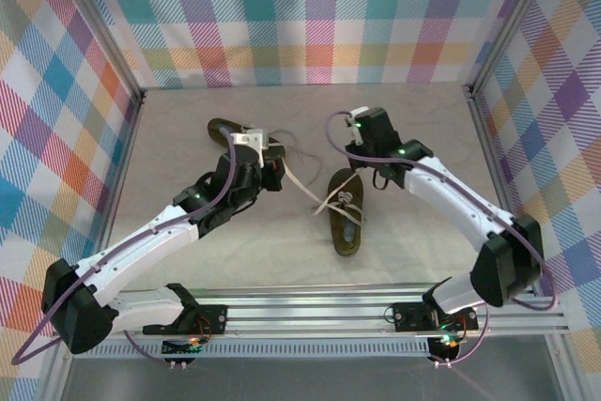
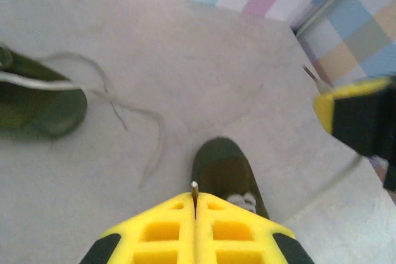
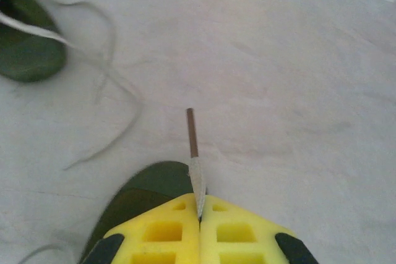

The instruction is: Tie the shoes

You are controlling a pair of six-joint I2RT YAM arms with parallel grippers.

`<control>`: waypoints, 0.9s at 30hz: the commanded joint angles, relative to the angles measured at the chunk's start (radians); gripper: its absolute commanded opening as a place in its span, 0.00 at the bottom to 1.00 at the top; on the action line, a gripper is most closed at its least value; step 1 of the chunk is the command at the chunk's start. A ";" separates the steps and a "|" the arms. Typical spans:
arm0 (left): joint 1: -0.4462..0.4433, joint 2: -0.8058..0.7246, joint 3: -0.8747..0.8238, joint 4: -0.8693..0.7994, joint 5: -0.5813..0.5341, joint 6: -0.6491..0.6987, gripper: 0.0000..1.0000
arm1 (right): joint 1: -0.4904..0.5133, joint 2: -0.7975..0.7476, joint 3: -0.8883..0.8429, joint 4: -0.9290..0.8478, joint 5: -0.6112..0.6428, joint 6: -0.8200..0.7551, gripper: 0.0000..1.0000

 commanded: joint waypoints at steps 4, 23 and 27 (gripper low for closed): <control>0.098 0.031 0.099 -0.032 0.020 0.056 0.00 | -0.109 -0.143 -0.137 0.062 -0.034 0.158 0.00; 0.144 -0.007 0.063 -0.019 0.192 0.084 0.00 | -0.074 -0.121 -0.022 -0.195 -0.480 0.152 0.00; 0.145 -0.003 -0.024 -0.025 0.148 0.052 0.00 | -0.073 -0.169 -0.055 -0.155 -0.474 0.214 0.00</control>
